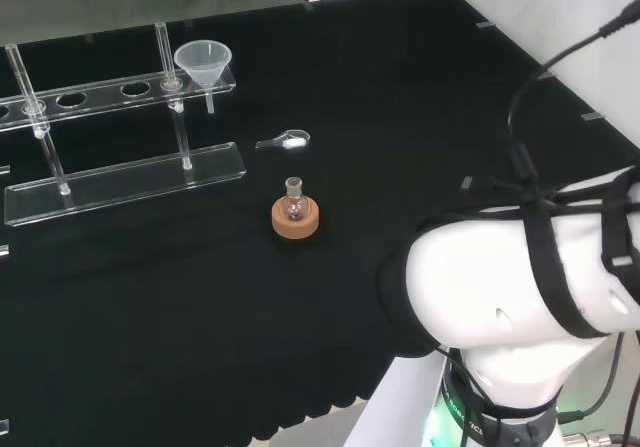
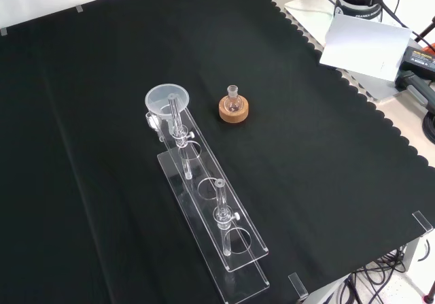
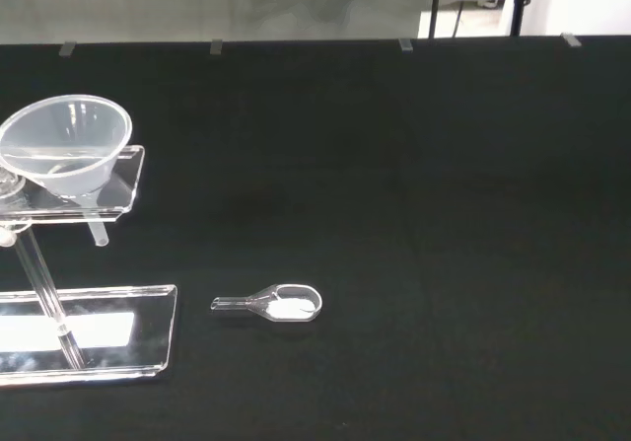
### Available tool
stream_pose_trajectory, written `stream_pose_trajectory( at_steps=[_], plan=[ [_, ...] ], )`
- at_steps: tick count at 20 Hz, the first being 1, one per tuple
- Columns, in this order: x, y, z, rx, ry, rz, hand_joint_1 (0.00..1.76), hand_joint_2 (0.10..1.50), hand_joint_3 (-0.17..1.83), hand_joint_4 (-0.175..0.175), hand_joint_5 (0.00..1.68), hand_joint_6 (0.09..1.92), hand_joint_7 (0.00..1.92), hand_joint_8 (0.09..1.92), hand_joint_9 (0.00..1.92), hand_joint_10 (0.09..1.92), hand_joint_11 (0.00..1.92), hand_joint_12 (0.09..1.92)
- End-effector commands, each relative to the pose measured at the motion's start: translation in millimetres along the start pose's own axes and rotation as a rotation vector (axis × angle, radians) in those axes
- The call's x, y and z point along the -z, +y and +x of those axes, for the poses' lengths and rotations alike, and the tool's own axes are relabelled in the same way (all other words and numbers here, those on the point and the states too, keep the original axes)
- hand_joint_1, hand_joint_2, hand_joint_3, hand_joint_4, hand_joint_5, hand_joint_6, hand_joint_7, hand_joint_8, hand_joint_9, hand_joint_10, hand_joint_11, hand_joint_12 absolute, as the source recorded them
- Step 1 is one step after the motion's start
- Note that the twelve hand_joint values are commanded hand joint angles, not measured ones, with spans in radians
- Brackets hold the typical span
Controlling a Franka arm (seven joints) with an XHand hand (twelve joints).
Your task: Pick up the funnel from the transparent funnel stand.
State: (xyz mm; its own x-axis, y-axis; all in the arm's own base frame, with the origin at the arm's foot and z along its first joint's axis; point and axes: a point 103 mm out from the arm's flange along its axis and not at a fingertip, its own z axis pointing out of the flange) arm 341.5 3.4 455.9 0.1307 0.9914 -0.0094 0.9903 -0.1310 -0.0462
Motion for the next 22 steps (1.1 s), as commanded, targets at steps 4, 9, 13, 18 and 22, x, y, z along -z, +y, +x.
stream_pose_trajectory(
  at_steps=[4, 9, 13, 18, 22],
  plan=[
    [-23, 83, 14, 0.045, 0.025, 0.033, 0.00, 1.24, 0.33, 0.033, 0.18, 0.09, 0.00, 0.31, 0.15, 0.62, 0.17, 1.35],
    [-40, 125, 19, 0.070, 0.018, 0.060, 0.00, 1.24, 0.33, 0.029, 0.17, 0.09, 0.01, 0.32, 0.15, 0.62, 0.17, 1.35],
    [-59, 151, 28, 0.113, 0.005, 0.105, 0.10, 1.17, 0.29, 0.026, 0.17, 0.09, 0.01, 0.34, 0.15, 0.63, 0.17, 1.36],
    [-84, 177, 46, 0.170, -0.024, 0.159, 0.25, 1.05, 0.25, 0.014, 0.14, 0.09, 0.01, 0.37, 0.16, 0.64, 0.17, 1.36],
    [-98, 196, 63, 0.225, -0.046, 0.184, 0.32, 1.01, 0.25, 0.010, 0.13, 0.09, 0.00, 0.39, 0.16, 0.65, 0.17, 1.36]
  ],
)
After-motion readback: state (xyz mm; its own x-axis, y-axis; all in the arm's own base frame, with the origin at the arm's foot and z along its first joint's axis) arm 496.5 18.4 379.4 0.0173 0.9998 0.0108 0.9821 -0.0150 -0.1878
